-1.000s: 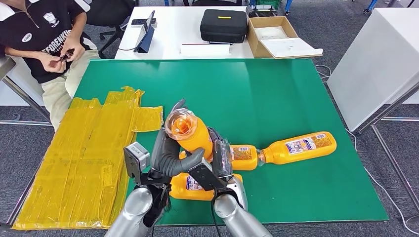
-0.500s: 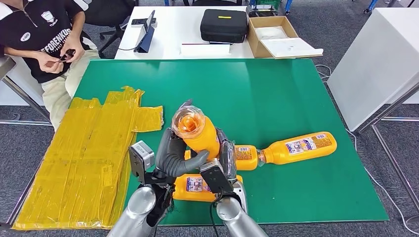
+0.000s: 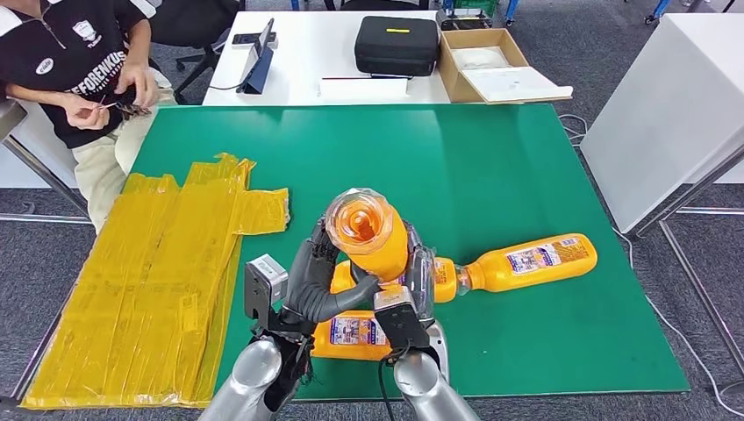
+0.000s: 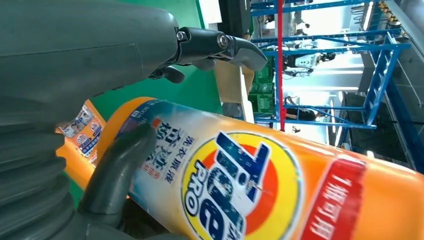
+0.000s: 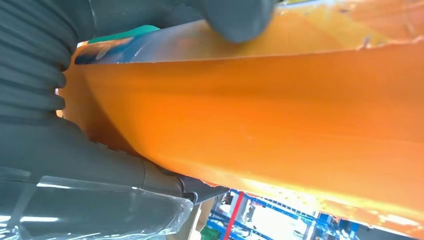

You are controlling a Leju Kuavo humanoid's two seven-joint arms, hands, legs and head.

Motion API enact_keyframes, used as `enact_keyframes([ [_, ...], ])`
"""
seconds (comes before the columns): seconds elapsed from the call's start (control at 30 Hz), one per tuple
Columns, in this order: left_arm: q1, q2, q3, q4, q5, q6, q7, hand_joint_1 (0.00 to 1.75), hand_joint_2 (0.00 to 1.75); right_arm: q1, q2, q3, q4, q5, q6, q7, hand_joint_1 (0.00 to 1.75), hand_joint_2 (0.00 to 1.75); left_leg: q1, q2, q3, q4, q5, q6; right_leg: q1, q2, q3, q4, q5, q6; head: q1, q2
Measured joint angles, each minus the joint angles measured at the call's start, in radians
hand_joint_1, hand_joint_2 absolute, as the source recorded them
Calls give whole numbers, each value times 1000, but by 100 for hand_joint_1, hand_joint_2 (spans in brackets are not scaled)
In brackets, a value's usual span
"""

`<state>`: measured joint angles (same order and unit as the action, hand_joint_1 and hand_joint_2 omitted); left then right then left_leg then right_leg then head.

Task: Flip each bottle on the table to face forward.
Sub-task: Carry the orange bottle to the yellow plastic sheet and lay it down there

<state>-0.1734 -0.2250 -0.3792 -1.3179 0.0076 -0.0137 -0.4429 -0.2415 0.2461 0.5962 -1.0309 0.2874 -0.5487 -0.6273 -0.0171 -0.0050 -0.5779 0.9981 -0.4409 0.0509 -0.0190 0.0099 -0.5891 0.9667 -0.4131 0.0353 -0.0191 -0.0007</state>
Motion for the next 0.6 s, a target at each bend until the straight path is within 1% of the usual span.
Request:
enact_keyframes([
  [0.17, 3, 0, 0, 2, 0, 4, -1, 0, 175, 1, 0, 0, -6, 15, 18, 12, 175, 175, 0, 0, 0, 0, 0, 0, 0, 0, 0, 0, 0, 0, 0, 0],
  [0.4, 20, 0, 0, 2, 0, 30, -5, 0, 175, -8, 6, 19, 22, 73, 59, 61, 175, 175, 0, 0, -1, 0, 0, 0, 0, 0, 0, 0, 0, 0, 0, 0],
  [0.6, 41, 0, 3, -32, -2, 36, -19, 0, 175, -20, 12, 32, 66, 82, 55, 81, 175, 175, 0, -1, -1, 0, 0, 0, 0, 0, 0, 0, 0, 0, 0, 0],
])
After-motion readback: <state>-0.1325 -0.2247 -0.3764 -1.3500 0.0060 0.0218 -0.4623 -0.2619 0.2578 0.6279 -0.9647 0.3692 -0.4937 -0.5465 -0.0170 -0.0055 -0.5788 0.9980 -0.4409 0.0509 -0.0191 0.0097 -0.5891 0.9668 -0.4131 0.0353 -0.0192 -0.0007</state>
